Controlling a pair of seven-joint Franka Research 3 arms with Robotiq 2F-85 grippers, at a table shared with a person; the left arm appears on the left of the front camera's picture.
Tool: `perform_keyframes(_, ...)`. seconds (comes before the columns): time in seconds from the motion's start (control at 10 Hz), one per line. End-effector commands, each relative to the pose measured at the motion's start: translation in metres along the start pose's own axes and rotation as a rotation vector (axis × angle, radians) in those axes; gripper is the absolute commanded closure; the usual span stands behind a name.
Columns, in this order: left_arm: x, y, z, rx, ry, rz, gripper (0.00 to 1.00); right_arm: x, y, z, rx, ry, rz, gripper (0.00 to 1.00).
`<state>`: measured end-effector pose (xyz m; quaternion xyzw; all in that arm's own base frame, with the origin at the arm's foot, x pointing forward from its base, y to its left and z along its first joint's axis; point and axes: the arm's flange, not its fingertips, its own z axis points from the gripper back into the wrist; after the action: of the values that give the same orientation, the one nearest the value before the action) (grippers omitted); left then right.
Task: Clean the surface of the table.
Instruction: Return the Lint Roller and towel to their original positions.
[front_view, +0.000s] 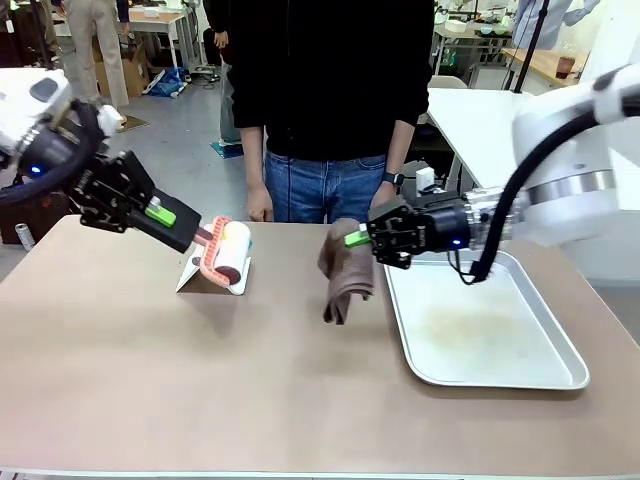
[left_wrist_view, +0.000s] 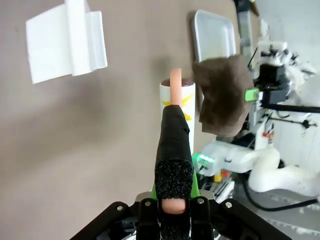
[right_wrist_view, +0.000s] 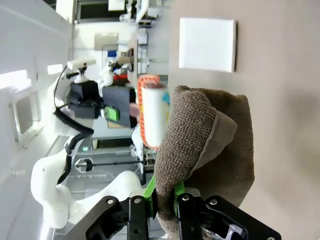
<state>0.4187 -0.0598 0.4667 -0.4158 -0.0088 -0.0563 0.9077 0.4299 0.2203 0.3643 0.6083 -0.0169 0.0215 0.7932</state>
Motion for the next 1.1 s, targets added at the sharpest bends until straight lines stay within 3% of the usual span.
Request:
perform_keyframes(0.0,0.016,0.005,0.003,0.046,0.006,-0.05,0.78,0.021,-0.007,-0.035,0.011,-0.027,0.026,0.88)
perform_keyframes(0.5,0.062,0.017,-0.022,0.086,-0.106,-0.008,0.78,0.029,-0.028,-0.059,-0.105,0.03,-0.014,0.88)
perform_keyframes(0.7,0.082,0.022,-0.037,0.162,-0.123,0.021,0.78,0.031,-0.033,-0.058,-0.121,0.024,-0.02,0.88)
perform_keyframes(1.0,0.093,0.03,-0.042,0.163,-0.084,0.072,0.78,0.034,-0.037,-0.053,-0.108,-0.01,-0.037,0.88)
